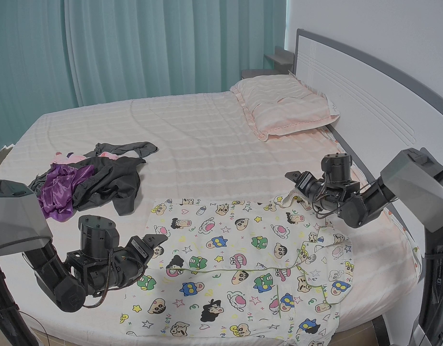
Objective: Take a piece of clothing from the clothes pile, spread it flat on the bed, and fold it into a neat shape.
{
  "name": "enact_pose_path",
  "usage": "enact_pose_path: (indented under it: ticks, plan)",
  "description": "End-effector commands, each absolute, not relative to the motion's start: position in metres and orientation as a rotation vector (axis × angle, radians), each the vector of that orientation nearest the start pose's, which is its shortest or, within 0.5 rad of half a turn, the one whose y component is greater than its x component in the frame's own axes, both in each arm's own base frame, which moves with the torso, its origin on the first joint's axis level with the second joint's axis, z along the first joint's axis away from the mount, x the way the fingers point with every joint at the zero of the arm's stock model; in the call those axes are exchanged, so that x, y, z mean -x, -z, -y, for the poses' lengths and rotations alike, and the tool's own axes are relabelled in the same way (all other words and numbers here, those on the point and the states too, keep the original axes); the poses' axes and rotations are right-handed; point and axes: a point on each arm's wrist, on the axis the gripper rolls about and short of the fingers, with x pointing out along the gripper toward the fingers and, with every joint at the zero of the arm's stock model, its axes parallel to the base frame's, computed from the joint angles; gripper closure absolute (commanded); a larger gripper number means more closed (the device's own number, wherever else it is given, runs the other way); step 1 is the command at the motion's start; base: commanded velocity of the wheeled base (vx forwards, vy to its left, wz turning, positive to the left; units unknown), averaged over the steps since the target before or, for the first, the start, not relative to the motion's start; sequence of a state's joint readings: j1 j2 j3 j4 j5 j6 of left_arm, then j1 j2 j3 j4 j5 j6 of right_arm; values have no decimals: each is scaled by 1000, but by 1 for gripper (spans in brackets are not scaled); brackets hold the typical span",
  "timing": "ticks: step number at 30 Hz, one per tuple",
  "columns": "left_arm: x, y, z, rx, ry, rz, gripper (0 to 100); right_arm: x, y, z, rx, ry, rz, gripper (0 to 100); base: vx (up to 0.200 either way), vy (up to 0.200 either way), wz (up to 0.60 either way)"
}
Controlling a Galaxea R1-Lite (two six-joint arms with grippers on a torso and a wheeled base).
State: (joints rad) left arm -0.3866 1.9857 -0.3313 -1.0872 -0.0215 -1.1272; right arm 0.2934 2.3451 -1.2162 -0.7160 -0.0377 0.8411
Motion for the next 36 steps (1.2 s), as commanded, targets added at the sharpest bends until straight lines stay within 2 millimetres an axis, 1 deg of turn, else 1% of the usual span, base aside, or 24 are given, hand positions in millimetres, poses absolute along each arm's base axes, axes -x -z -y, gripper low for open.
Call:
enact_pose_path:
  ticks: [1, 13, 16, 18, 22, 25, 31, 36]
  plan:
    - [-254, -30, 93, 1012, 29, -738, 0, -453, 4, -139, -736, 39, -574, 0, 0, 0, 0]
    - [-254, -31, 90, 1065, -2, -707, 0, -457, -3, -144, -739, 23, -556, 0, 0, 0, 0]
    - [-253, -31, 91, 1062, -1, -707, 0, -457, -5, -145, -738, 21, -555, 0, 200, 0, 0]
    - [-253, -31, 91, 1060, -1, -710, 0, -457, -5, -146, -737, 19, -556, 0, 0, 0, 0]
    - [-252, -29, 91, 1053, -1, -716, 0, -461, 1, -152, -732, 15, -567, 0, 0, 0, 0]
    - [-252, -29, 91, 1053, -3, -717, 0, -466, 0, -155, -732, 7, -556, 0, 0, 0, 0]
    - [-252, -29, 91, 1053, -3, -717, 0, -470, 7, -155, -709, 33, -609, 0, 0, 0, 0]
    - [-252, -28, 91, 1052, -3, -719, 0, -469, 7, -153, -702, 48, -629, 0, 0, 0, 0]
